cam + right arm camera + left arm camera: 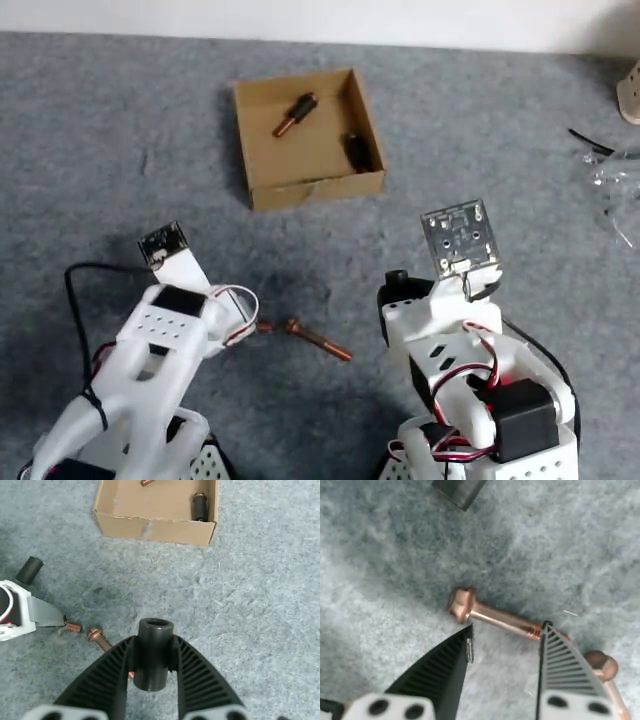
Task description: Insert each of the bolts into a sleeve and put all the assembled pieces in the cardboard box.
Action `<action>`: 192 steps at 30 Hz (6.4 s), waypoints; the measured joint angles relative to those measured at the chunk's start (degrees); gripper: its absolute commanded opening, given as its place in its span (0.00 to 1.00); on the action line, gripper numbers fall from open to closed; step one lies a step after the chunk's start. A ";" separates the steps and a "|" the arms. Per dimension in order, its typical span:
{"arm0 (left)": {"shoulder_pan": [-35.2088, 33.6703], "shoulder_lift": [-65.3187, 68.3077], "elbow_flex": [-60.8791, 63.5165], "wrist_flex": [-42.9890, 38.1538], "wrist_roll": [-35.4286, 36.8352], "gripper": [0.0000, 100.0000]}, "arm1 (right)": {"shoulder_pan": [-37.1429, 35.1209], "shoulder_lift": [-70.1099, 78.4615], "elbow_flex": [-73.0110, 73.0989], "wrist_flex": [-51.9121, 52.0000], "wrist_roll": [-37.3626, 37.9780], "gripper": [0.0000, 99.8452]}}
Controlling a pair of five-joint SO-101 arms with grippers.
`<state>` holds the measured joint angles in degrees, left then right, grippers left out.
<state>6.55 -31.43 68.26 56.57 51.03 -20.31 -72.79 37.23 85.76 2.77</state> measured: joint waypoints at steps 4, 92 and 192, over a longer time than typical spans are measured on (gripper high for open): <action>0.00 1.14 -0.09 0.00 2.29 0.20 | 0.00 0.00 0.00 0.00 0.00 0.00; -16.09 -50.73 -31.47 39.82 -44.66 0.00 | 0.18 -24.70 1.49 -2.37 0.35 0.00; 24.18 -72.35 8.09 -9.67 -20.22 0.01 | -22.42 -31.82 44.57 -34.99 0.44 0.00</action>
<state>30.73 -103.78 76.35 46.90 30.81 -42.73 -104.62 81.80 50.77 3.21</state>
